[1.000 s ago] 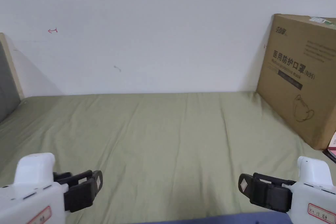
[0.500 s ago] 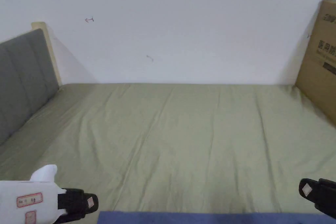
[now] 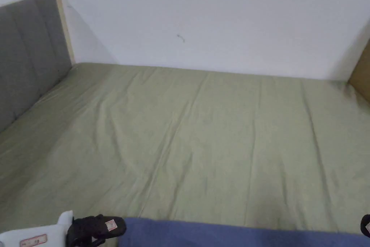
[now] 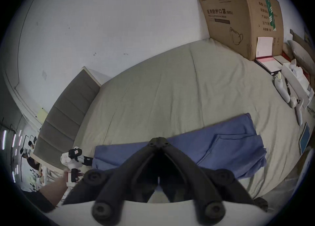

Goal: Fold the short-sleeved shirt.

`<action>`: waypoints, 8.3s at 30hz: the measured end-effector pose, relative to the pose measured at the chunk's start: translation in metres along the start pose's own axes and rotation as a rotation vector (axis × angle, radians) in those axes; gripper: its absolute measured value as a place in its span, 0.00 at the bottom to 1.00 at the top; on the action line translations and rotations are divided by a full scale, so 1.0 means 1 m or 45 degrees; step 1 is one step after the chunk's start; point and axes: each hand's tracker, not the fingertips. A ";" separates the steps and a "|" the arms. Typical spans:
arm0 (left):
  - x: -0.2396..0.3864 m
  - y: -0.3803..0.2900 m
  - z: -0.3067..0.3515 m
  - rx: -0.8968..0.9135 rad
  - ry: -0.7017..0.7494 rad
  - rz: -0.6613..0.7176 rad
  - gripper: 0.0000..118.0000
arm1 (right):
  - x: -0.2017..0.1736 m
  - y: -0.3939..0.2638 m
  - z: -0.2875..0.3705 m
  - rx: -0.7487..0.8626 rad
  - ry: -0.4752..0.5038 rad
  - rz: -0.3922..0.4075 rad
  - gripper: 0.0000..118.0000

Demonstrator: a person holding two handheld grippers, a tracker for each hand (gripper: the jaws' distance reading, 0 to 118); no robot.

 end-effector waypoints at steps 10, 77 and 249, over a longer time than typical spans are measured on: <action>-0.013 -0.004 -0.051 -0.127 -0.140 -0.012 0.92 | -0.006 0.003 -0.008 -0.049 0.007 0.000 0.00; 0.158 -0.151 -0.296 -0.592 0.789 -0.840 0.00 | 0.090 -0.011 0.020 -0.036 0.120 -0.224 0.00; 0.165 -0.080 -0.081 0.168 0.396 -0.490 0.06 | 0.072 -0.087 -0.151 -0.597 0.215 -0.191 0.00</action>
